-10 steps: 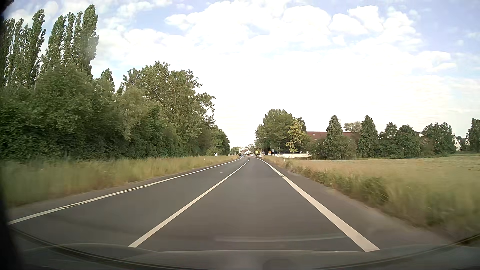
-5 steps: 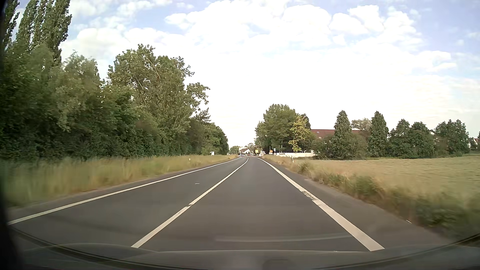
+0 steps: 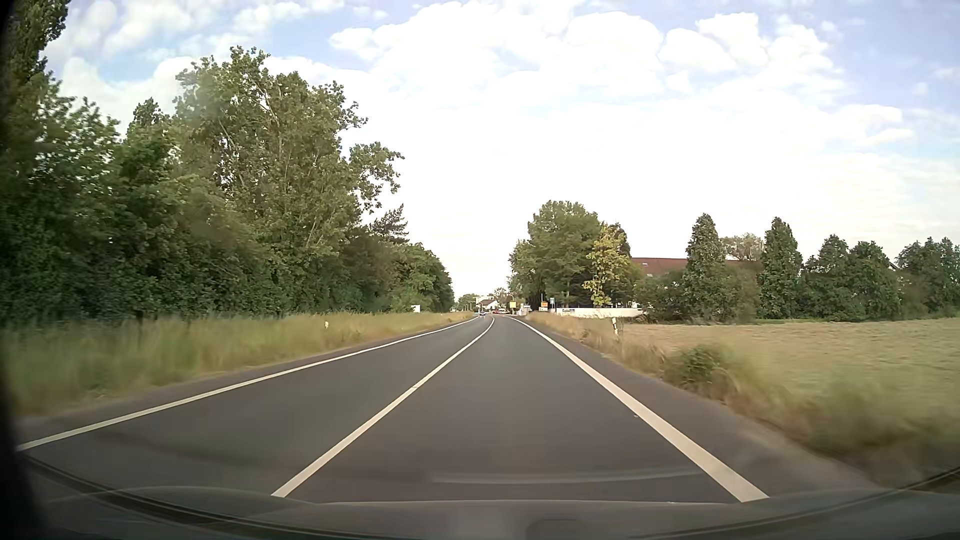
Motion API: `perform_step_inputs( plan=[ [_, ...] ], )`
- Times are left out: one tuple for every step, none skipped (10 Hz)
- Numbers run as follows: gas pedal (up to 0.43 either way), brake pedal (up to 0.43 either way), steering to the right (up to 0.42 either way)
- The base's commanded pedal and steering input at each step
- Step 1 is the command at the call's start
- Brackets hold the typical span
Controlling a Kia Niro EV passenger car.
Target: Follow the waypoints while adhering to traffic rules and regulations
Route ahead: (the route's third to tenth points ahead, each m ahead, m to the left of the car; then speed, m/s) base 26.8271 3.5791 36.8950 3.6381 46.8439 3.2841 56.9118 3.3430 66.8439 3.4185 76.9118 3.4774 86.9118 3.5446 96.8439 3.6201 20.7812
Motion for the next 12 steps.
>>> perform_step_inputs(
  plan=[
    [0.000,0.110,0.003],
    [0.000,0.159,0.003],
    [0.000,0.171,0.002],
    [0.000,0.183,0.002],
    [0.000,0.201,0.002],
    [0.000,0.207,0.002],
    [0.000,0.213,0.002],
    [0.000,0.213,0.002],
    [0.000,0.226,0.002],
    [0.000,0.238,0.001],
    [0.000,0.244,0.001],
    [0.000,0.250,0.001]
  ],
)
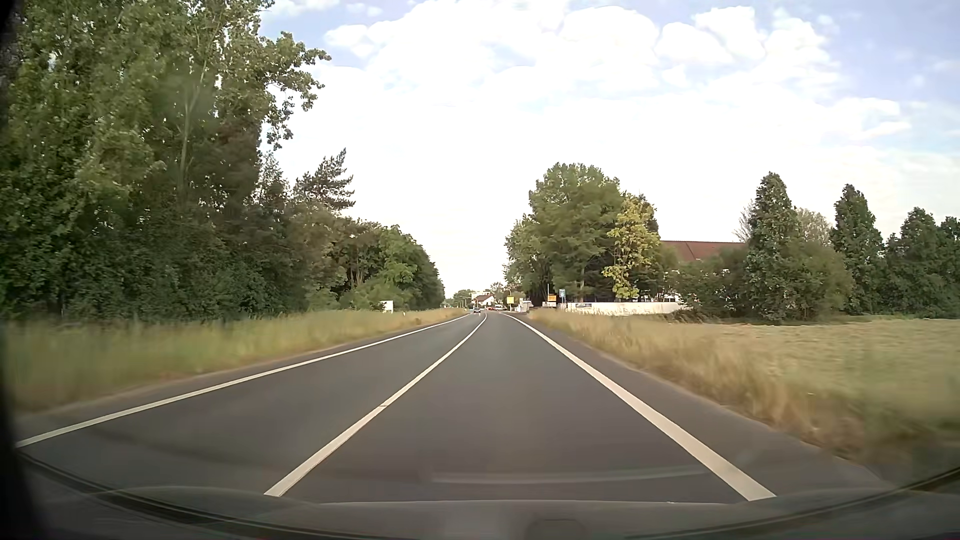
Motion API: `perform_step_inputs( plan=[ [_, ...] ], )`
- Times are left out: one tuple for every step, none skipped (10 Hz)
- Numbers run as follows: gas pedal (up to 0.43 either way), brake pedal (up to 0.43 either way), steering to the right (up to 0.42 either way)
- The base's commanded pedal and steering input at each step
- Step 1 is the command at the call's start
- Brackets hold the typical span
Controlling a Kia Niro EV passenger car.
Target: Follow the waypoints while adhering to traffic rules and regulations
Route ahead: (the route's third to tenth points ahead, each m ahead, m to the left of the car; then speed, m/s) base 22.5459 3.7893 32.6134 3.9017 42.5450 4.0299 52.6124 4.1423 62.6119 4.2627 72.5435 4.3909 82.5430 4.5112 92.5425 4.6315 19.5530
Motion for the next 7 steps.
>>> perform_step_inputs(
  plan=[
    [0.000,0.256,0.001],
    [0.000,0.256,0.000],
    [0.000,0.262,-0.001],
    [0.000,0.262,-0.001],
    [0.000,0.268,-0.001],
    [0.000,0.268,-0.001],
    [0.000,0.268,-0.003]
  ],
)
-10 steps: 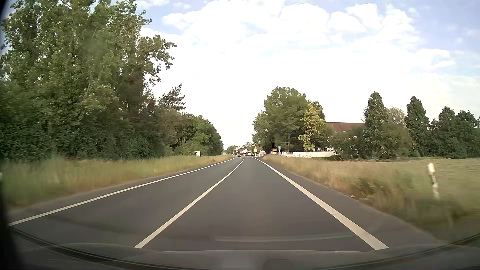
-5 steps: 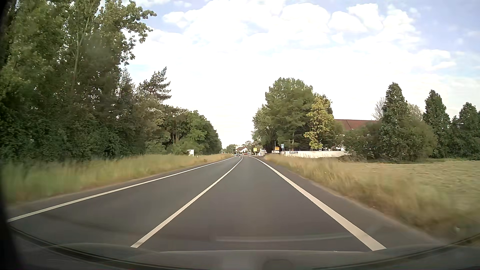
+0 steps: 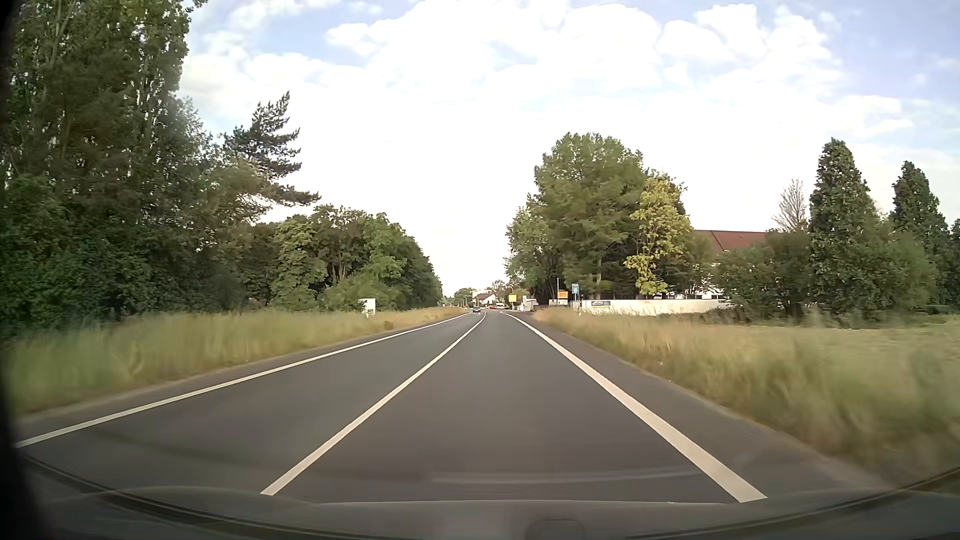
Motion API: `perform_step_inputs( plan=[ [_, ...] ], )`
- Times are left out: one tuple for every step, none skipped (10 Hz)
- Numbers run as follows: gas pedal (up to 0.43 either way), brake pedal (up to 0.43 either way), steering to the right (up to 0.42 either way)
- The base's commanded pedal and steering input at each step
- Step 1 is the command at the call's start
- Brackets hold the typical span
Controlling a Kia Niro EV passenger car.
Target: Follow the waypoints while adhering to traffic rules and regulations
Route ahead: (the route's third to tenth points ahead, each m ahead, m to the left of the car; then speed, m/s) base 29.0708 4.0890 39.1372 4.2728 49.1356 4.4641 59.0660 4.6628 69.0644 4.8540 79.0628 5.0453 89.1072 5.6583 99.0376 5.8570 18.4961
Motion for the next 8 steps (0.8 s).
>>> perform_step_inputs(
  plan=[
    [0.000,0.268,-0.003],
    [0.000,0.274,-0.003],
    [0.000,0.274,-0.001],
    [0.000,0.274,-0.002],
    [0.000,0.280,-0.002],
    [0.000,0.274,-0.002],
    [0.000,0.280,-0.002],
    [0.000,0.280,-0.003]
  ],
)
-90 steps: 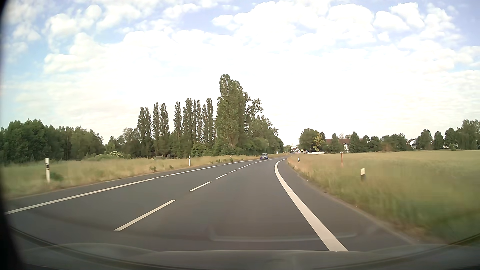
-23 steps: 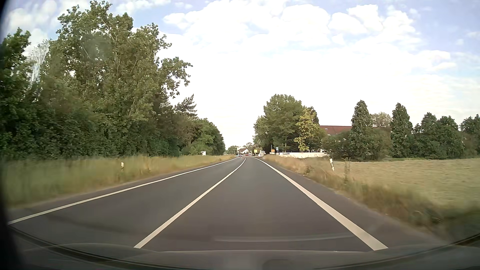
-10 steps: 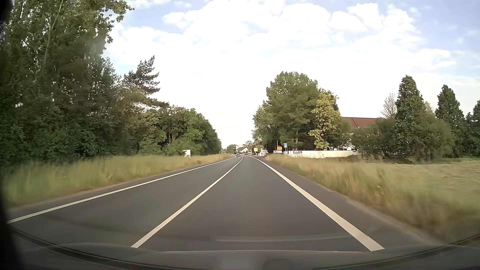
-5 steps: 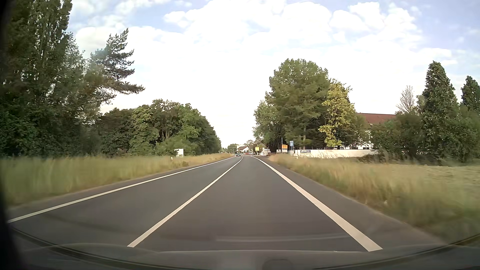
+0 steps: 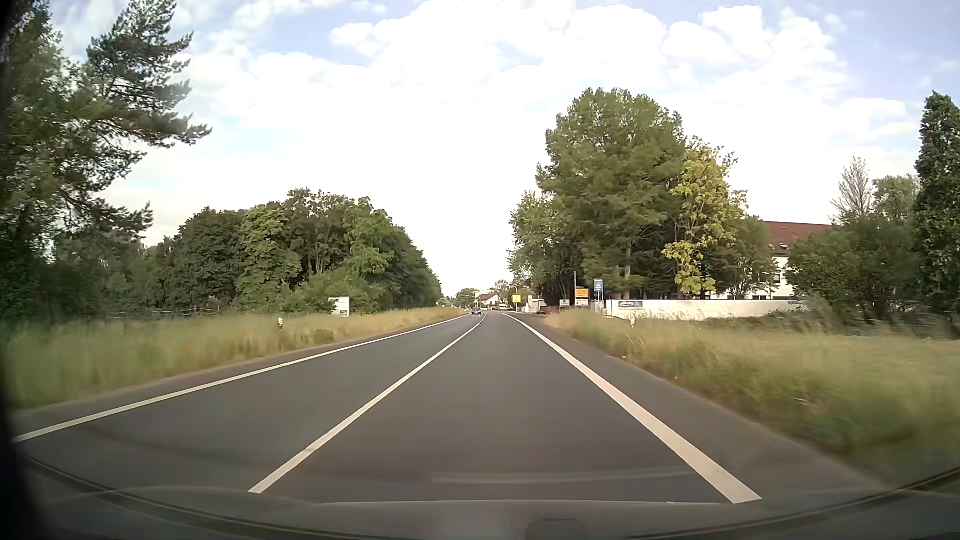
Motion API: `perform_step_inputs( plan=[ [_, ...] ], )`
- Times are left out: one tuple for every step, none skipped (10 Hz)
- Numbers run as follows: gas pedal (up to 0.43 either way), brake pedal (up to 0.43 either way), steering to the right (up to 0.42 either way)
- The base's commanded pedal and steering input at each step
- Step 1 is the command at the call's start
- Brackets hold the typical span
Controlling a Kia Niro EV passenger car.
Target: Follow the waypoints while adhering to traffic rules and regulations
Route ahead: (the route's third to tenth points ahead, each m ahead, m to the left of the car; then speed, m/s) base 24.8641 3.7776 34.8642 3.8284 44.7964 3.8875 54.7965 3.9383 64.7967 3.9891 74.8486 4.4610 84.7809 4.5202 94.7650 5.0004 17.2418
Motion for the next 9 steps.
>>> perform_step_inputs(
  plan=[
    [0.000,0.280,-0.002],
    [0.000,0.280,-0.003],
    [0.000,0.280,-0.002],
    [0.000,0.280,-0.003],
    [0.000,0.280,-0.003],
    [0.000,0.280,-0.003],
    [0.000,0.280,-0.004],
    [0.000,0.280,-0.003],
    [0.000,0.280,-0.004]
  ],
)
